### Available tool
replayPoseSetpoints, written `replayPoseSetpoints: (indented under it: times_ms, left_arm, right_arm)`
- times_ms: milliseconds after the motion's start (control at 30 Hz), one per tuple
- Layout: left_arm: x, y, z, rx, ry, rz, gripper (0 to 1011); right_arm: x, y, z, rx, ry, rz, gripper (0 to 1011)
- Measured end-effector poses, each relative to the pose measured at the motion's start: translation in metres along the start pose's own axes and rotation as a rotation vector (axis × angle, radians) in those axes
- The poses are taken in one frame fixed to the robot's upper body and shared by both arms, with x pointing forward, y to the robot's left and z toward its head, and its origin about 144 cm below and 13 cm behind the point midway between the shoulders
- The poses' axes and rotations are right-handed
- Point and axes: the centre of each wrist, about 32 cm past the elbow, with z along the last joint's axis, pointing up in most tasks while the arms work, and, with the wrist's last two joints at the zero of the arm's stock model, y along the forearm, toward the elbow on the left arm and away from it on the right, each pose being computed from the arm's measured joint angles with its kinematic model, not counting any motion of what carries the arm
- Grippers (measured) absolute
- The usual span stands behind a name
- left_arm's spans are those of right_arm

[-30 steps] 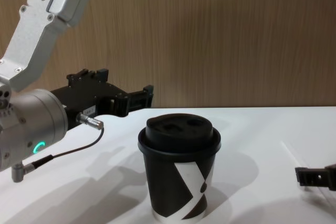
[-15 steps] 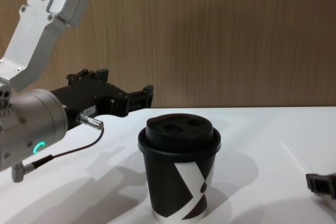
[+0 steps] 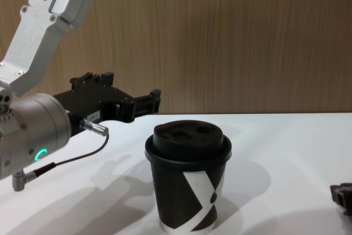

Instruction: Pick up the straw with one hand, pass it to the other hand, and insert it into the cup.

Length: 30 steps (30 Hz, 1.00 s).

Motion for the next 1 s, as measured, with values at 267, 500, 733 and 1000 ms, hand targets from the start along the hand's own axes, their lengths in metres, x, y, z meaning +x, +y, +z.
replayPoseSetpoints:
  times_ms: [267, 500, 733, 1000]
  left_arm:
    - [0.0, 0.0, 0.0, 0.0, 0.0, 0.0, 1001]
    - [0.0, 0.0, 0.0, 0.0, 0.0, 0.0, 1001]
    - [0.0, 0.0, 0.0, 0.0, 0.0, 0.0, 1001]
    - [0.0, 0.0, 0.0, 0.0, 0.0, 0.0, 1001]
  right_arm:
    - [-0.001, 0.0005, -0.0008, -0.002, 0.004, 0.003, 42]
    - [-0.0015, 0.0024, -0.0021, 0.015, 0.012, 0.001, 2]
    - [0.0011, 0.0048, 0.0001, 0.077, 0.013, -0.002, 0]
    - [0.0072, 0.0083, 0.0067, 0.177, 0.001, 0.015, 0]
